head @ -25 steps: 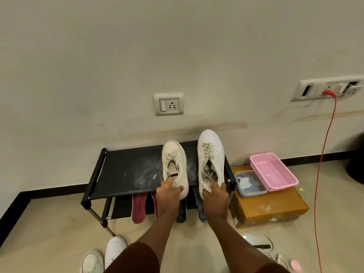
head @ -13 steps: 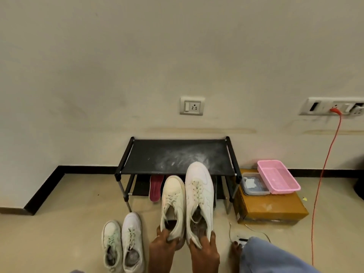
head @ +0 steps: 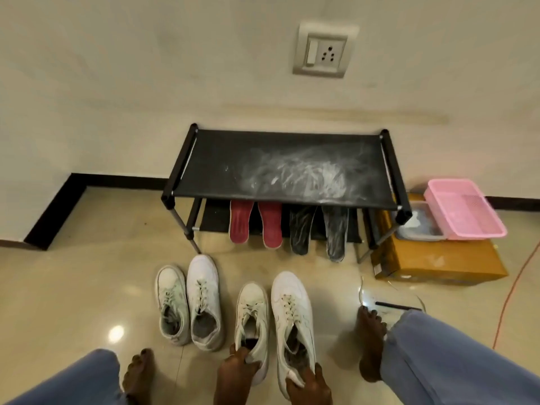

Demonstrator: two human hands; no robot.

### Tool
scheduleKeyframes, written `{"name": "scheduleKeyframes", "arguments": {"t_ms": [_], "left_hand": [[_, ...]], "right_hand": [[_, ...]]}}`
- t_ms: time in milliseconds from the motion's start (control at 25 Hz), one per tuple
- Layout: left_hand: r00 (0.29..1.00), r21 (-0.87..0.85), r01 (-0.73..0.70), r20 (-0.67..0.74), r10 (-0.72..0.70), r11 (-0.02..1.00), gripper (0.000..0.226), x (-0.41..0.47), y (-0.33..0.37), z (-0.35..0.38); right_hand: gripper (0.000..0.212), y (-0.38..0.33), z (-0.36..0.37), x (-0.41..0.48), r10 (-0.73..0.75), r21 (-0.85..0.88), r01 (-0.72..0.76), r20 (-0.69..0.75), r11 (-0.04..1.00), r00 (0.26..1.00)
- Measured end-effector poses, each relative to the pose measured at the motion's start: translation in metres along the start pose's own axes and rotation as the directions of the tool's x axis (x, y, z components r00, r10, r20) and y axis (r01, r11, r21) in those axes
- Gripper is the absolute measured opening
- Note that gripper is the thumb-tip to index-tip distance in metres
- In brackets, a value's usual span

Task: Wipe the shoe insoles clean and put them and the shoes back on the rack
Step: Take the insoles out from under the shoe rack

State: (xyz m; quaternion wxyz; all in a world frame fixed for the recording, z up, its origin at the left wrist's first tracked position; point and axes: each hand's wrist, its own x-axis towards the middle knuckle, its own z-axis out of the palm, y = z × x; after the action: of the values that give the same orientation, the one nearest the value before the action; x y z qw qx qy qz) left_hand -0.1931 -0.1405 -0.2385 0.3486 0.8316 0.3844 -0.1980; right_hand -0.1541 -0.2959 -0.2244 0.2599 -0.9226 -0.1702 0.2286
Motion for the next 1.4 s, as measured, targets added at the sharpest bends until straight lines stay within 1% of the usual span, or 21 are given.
{"name": "scheduleKeyframes", "arguments": {"t_ms": [40, 80, 120, 160, 240, 280, 360, 400, 480, 520, 600, 680, 800, 880, 920, 1040, 1120, 1200, 1320, 1360, 1400], "left_hand": [[1.0, 0.017, 0.005, -0.008, -0.005, 1.0, 0.046, 0.015, -0.006, 0.005], [1.0, 0.063, 0.025, 0.016, -0.026, 0.998, 0.045, 0.026, -0.008, 0.009], [1.0, 0.09, 0.016, 0.018, -0.018, 0.996, 0.041, 0.038, -0.012, 0.014], [0.999, 0.087, 0.033, 0.02, -0.035, 0.996, 0.038, 0.046, -0.01, 0.012], [1.0, 0.034, -0.002, -0.024, 0.003, 0.999, 0.035, 0.067, -0.01, 0.018], [0.998, 0.012, -0.018, -0.062, 0.019, 1.0, 0.034, 0.078, -0.011, 0.022], [0.997, -0.008, -0.016, -0.08, 0.015, 1.0, 0.032, 0.099, -0.009, 0.026], [0.996, 0.002, -0.011, -0.084, 0.011, 1.0, 0.031, 0.109, -0.008, 0.029], [0.995, 0.041, -0.024, -0.097, 0.028, 0.999, 0.033, 0.129, -0.005, 0.036], [0.993, 0.049, -0.046, -0.11, 0.051, 0.998, 0.035, 0.137, -0.003, 0.039], [0.992, 0.077, -0.051, -0.111, 0.059, 0.996, 0.039, 0.148, 0.002, 0.044], [0.995, 0.15, -0.029, -0.089, 0.042, 0.988, 0.04, 0.155, 0.001, 0.051], [0.998, 0.172, 0.005, -0.056, 0.005, 0.985, 0.039, 0.152, 0.001, 0.052], [0.998, 0.205, 0.001, -0.061, 0.012, 0.979, 0.044, 0.146, 0.005, 0.045], [0.996, 0.231, 0.003, -0.087, 0.017, 0.973, 0.047, 0.143, 0.009, 0.038], [0.972, 0.287, 0.016, -0.227, 0.052, 0.958, 0.055, 0.132, 0.028, 0.005], [0.949, 0.232, 0.026, -0.31, 0.049, 0.972, 0.057, 0.131, 0.045, -0.023], [0.927, 0.154, 0.001, -0.371, 0.057, 0.988, 0.052, 0.139, 0.065, -0.051], [0.885, -0.045, -0.049, -0.466, 0.022, 0.998, 0.046, 0.164, 0.093, -0.086], [0.871, -0.116, -0.053, -0.492, -0.011, 0.992, 0.046, 0.174, 0.1, -0.094], [0.871, -0.18, -0.035, -0.488, -0.058, 0.983, 0.045, 0.186, 0.106, -0.1]], "right_hand": [[0.038, 0.005, 0.012, 0.01, 0.066, 0.057, -0.067, 0.009, 0.996, 0.998], [0.042, 0.014, 0.032, 0.024, 0.122, 0.099, -0.118, -0.038, 0.988, 0.992], [0.041, 0.02, 0.044, 0.035, 0.222, 0.126, -0.214, -0.059, 0.969, 0.973], [0.038, 0.023, 0.051, 0.046, 0.287, 0.126, -0.279, -0.047, 0.952, 0.957], [0.042, 0.026, 0.063, 0.069, 0.337, 0.224, -0.312, -0.086, 0.923, 0.937], [0.042, 0.025, 0.065, 0.08, 0.353, 0.272, -0.32, -0.081, 0.908, 0.932], [0.039, 0.022, 0.071, 0.104, 0.345, 0.311, -0.301, -0.095, 0.902, 0.934], [0.039, 0.019, 0.071, 0.116, 0.344, 0.293, -0.309, -0.073, 0.905, 0.936], [0.043, 0.017, 0.075, 0.141, 0.363, 0.204, -0.349, -0.035, 0.914, 0.931], [0.046, 0.02, 0.079, 0.152, 0.385, 0.171, -0.377, -0.018, 0.91, 0.923], [0.047, 0.022, 0.085, 0.169, 0.451, 0.121, -0.458, 0.076, 0.881, 0.889], [0.043, 0.022, 0.089, 0.18, 0.482, 0.057, -0.492, 0.125, 0.869, 0.867], [0.033, 0.021, 0.089, 0.181, 0.505, -0.024, -0.508, 0.16, 0.861, 0.848], [0.032, 0.018, 0.084, 0.176, 0.507, -0.038, -0.508, 0.166, 0.86, 0.846], [0.031, 0.013, 0.078, 0.174, 0.518, -0.017, -0.522, 0.155, 0.853, 0.841], [0.029, -0.012, 0.052, 0.172, 0.544, 0.062, -0.547, 0.054, 0.835, 0.837], [0.028, -0.032, 0.032, 0.179, 0.541, 0.167, -0.53, -0.027, 0.831, 0.84], [0.028, -0.047, 0.014, 0.196, 0.518, 0.276, -0.482, -0.074, 0.832, 0.852], [0.038, -0.062, -0.006, 0.233, 0.516, 0.415, -0.439, -0.09, 0.797, 0.852], [0.042, -0.067, -0.011, 0.246, 0.535, 0.451, -0.447, -0.082, 0.772, 0.841], [0.046, -0.069, -0.012, 0.259, 0.556, 0.479, -0.461, -0.071, 0.748, 0.828]]}}
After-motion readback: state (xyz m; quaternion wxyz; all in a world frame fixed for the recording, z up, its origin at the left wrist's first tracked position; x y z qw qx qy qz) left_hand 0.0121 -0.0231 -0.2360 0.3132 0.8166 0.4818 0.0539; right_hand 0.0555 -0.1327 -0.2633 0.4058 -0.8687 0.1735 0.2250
